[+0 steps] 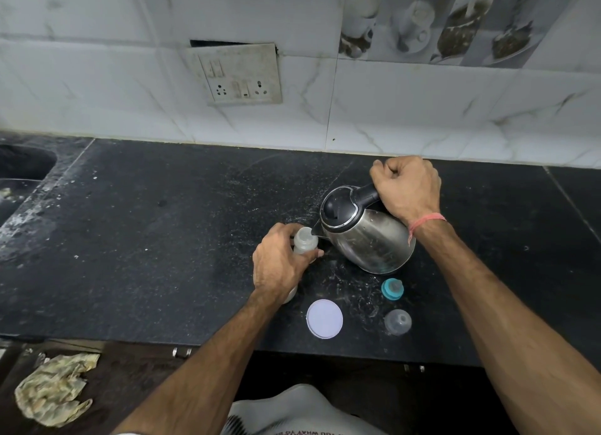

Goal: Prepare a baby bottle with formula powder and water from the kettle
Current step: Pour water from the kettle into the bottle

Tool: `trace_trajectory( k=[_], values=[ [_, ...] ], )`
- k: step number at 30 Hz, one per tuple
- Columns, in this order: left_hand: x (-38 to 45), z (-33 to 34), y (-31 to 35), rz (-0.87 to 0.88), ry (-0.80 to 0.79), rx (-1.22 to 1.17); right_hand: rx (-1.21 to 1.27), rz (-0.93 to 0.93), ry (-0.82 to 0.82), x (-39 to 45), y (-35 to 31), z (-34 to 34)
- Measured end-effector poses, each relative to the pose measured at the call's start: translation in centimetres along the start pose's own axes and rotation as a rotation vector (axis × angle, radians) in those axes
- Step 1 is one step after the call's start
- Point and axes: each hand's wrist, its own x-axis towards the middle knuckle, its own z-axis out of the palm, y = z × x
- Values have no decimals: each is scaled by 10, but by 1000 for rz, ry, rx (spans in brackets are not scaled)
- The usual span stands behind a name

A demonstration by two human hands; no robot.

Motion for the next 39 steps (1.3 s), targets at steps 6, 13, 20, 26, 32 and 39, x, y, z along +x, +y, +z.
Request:
trace_trajectory(
  k=[6, 13, 20, 26, 32, 39],
  values=[
    [-2, -1, 0, 4, -7, -19, -15, 5, -4, -1, 0, -1],
    [-2, -2, 1, -5, -5, -28, 6, -2, 2, -1, 1, -1],
    [-2, -2, 1, -1, -1, -30, 15, 8, 5, -2, 2, 0],
    [-2, -2, 0, 0, -6, -29, 25, 23, 9, -4, 4, 0],
    [-2, -3, 1, -4, -10, -35, 16, 24, 19, -5, 4, 2],
    [-4, -4, 3, 4, -6, -35, 28, 20, 22, -2, 5, 5]
  ],
)
